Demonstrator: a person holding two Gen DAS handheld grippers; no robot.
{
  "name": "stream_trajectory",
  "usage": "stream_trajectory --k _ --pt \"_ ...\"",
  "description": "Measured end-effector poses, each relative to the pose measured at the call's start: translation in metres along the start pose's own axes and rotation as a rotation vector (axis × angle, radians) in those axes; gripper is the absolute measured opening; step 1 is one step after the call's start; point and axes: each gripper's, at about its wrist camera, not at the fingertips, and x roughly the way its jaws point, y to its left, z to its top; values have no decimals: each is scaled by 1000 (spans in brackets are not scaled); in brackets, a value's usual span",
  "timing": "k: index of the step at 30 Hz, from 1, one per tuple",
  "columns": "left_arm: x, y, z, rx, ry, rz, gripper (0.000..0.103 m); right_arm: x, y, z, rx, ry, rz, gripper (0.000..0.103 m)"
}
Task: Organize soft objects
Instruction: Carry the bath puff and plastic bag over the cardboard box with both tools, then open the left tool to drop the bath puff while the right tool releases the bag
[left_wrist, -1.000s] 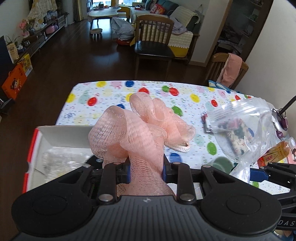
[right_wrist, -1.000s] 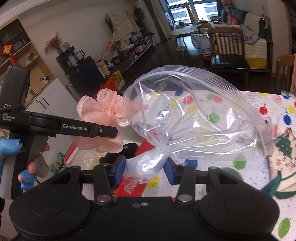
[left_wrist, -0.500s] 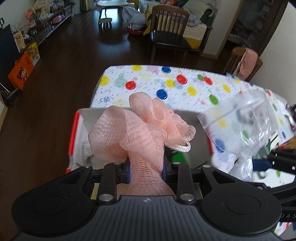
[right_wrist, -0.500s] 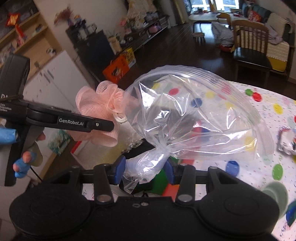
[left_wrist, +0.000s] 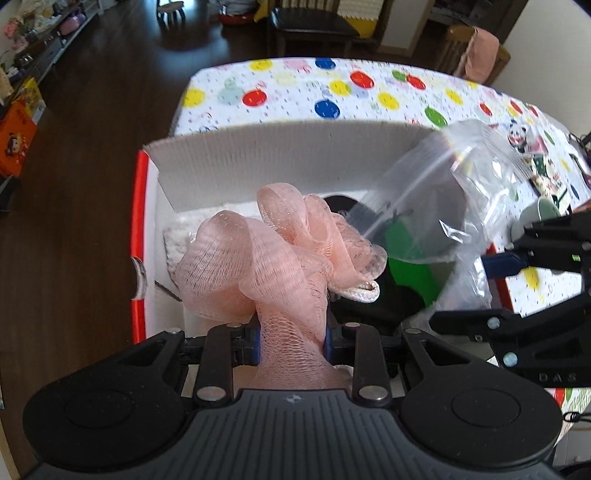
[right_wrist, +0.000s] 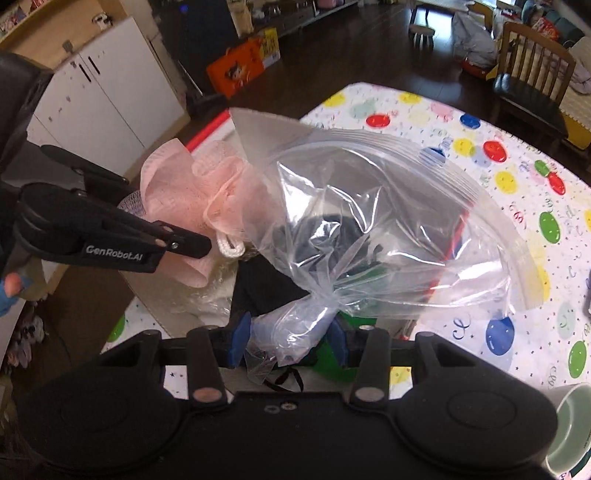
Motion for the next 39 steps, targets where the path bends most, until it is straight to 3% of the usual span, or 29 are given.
stream_trajectory --k 13,15,17,19,27,31,34,39 --pt "23 -2 -12 74 56 -7 28 37 6 2 -18 81 -23 46" --pt "24 -2 -13 78 56 -8 33 40 8 2 -28 82 -29 47" --pt "23 -3 -14 77 57 -10 63 41 9 2 -34 79 -32 49" --pt "21 -5 -14 83 41 -20 69 40 9 1 -33 75 -34 49" --pt "7 -14 -13 114 12 -31 69 24 9 -1 -25 41 -29 63" --pt "-7 -13 -13 118 -14 -33 70 11 11 -4 -28 21 -27 65" --pt "-23 -13 -14 113 -66 -23 70 -3 11 -8 -27 -6 -22 77" --pt "-52 -18 -16 138 -140 -44 70 -33 10 -18 5 -71 0 78"
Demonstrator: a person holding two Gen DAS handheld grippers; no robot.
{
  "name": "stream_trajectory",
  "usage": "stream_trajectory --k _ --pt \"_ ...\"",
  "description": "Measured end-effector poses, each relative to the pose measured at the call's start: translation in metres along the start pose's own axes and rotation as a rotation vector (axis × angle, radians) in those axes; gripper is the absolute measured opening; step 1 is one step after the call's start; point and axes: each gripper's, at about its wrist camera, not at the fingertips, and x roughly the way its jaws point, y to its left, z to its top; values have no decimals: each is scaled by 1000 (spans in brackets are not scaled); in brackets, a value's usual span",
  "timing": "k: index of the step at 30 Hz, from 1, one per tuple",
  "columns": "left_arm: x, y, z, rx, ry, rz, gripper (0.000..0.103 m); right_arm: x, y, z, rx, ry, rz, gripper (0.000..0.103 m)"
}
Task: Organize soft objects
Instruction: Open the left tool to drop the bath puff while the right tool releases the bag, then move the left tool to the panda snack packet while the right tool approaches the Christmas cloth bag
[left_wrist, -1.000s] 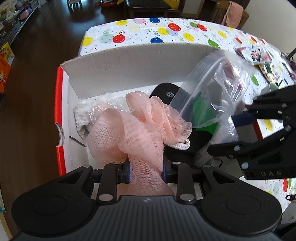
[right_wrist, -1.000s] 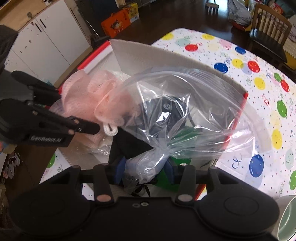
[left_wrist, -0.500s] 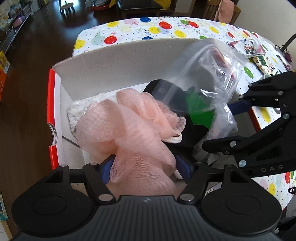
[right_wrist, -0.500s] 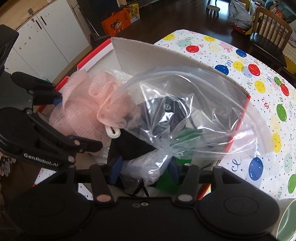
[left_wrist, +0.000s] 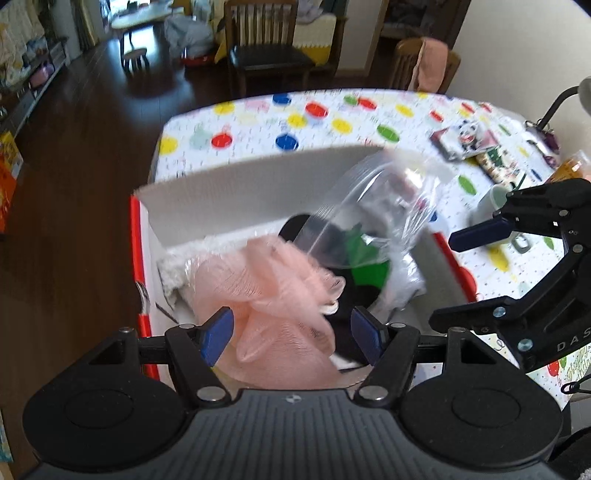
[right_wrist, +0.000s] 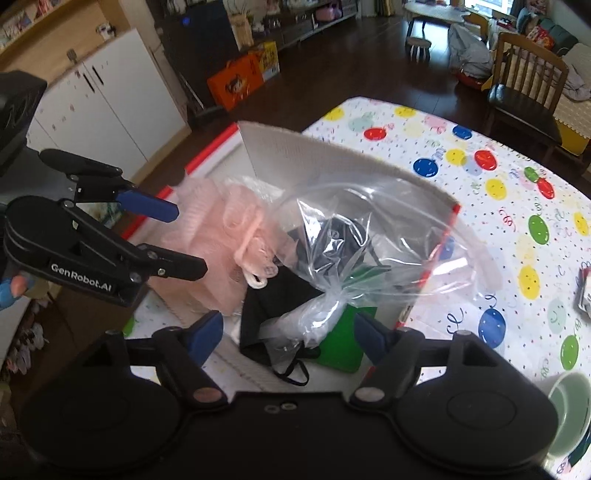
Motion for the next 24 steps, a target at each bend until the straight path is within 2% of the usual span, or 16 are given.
stream_trajectory --k 3,5,13,18,24 --pt "-16 -6 1 16 -42 -11 70 -18 1 -5 15 -41 18 81" --pt "-27 -11 3 23 -74 -18 76 -30 3 -9 12 -71 16 83" --pt "-57 -41 10 73 -160 -37 78 -75 -4 -29 64 -169 -3 87" --pt "-60 -64 20 115 -184 -51 81 -104 -19 -49 116 -228 -46 97" --pt "-52 -99 38 154 -179 -105 84 -135 -54 -78 190 -278 -99 99"
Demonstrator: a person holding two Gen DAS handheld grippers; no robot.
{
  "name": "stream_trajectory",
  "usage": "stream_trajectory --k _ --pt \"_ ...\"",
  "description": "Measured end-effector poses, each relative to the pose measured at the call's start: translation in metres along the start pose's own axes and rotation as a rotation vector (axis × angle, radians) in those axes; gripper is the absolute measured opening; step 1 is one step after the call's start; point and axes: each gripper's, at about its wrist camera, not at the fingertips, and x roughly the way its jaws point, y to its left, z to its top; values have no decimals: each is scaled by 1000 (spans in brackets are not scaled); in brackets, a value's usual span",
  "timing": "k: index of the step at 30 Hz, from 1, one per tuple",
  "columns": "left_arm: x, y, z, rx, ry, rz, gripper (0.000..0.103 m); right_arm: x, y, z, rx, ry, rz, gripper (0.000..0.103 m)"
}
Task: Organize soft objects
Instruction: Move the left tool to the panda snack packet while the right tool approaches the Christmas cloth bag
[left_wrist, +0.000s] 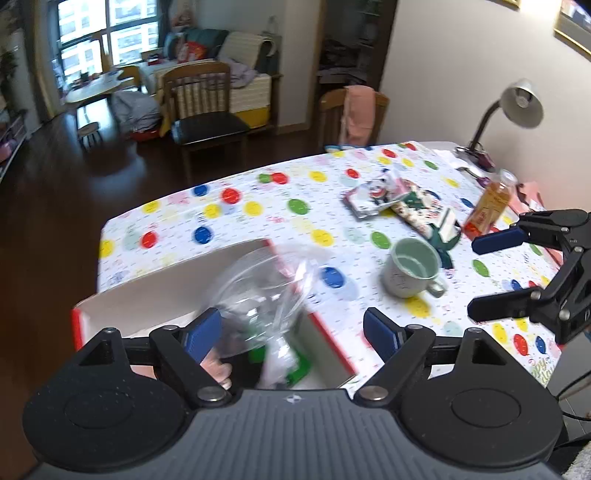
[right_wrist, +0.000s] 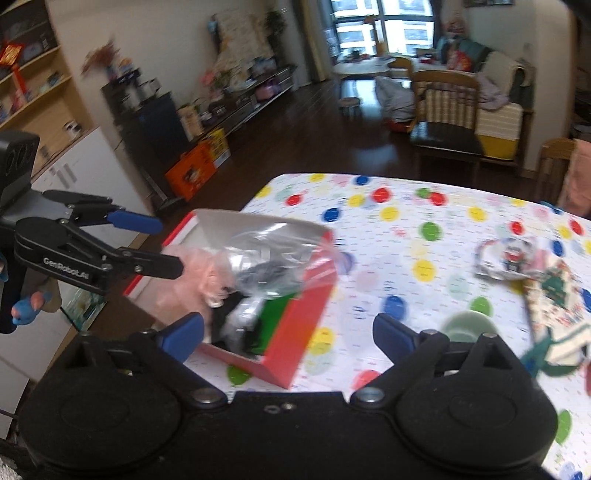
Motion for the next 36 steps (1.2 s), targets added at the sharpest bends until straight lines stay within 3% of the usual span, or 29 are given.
stream_trajectory --k 7,14,18,20,28,36 --pt "36 -50 29 71 29 -55 85 -26 -66 -18 75 -16 -88 102" --pt "82 -92 67 106 27 -76 101 -36 -137 -33 129 -22 -172 102" --pt "112 -112 93 140 23 -133 101 -35 -180 -37 168 -14 -195 102" --pt "128 -121 106 164 6 -121 101 -30 -200 -37 178 0 -204 102" --pt "191 -153 150 366 -22 -99 101 2 -250 -33 131 26 -237 102" --pt "254 -185 161 578 28 -137 101 43 -270 -30 70 66 -255 98"
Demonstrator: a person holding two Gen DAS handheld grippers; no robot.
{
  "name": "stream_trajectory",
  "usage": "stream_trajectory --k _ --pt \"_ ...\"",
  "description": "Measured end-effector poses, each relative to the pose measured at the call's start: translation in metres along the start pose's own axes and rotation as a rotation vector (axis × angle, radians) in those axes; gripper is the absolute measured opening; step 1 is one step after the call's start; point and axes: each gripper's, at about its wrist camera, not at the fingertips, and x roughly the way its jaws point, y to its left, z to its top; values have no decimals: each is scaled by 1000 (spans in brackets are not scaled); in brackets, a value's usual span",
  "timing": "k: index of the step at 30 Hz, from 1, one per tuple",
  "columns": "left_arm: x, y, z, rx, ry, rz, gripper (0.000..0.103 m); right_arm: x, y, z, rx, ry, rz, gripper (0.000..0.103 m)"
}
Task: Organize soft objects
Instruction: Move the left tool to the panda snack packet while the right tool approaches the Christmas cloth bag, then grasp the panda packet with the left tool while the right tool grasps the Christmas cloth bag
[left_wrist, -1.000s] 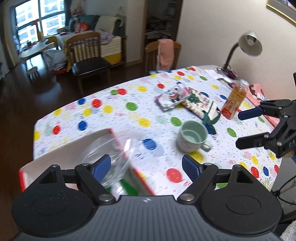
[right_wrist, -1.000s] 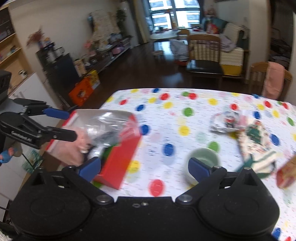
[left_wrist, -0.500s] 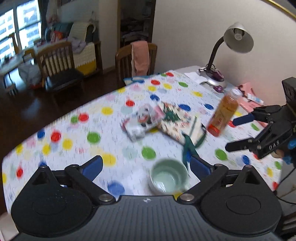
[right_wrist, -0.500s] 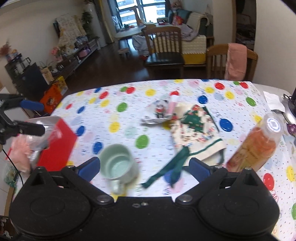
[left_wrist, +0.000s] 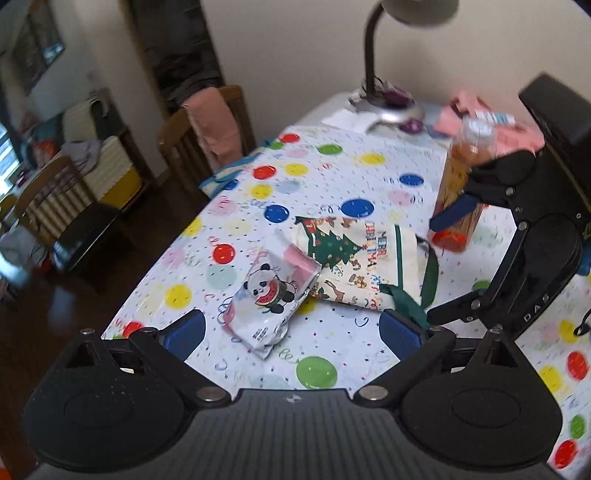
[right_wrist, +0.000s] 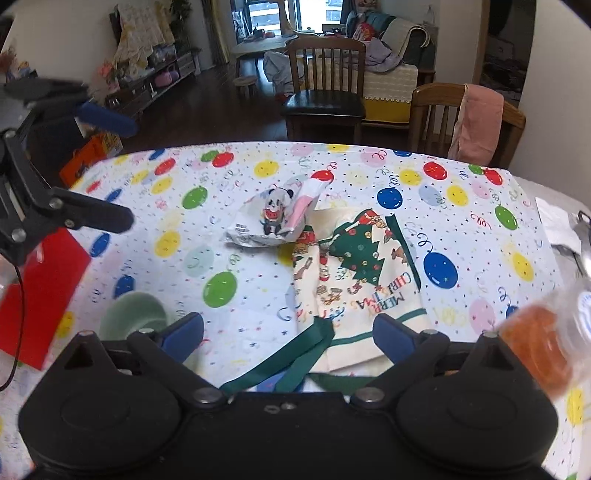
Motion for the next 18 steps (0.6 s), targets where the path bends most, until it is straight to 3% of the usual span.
stream_trajectory --k 18 --pt "126 31 6 72 72 -71 101 85 -7 11 -100 76 -48 82"
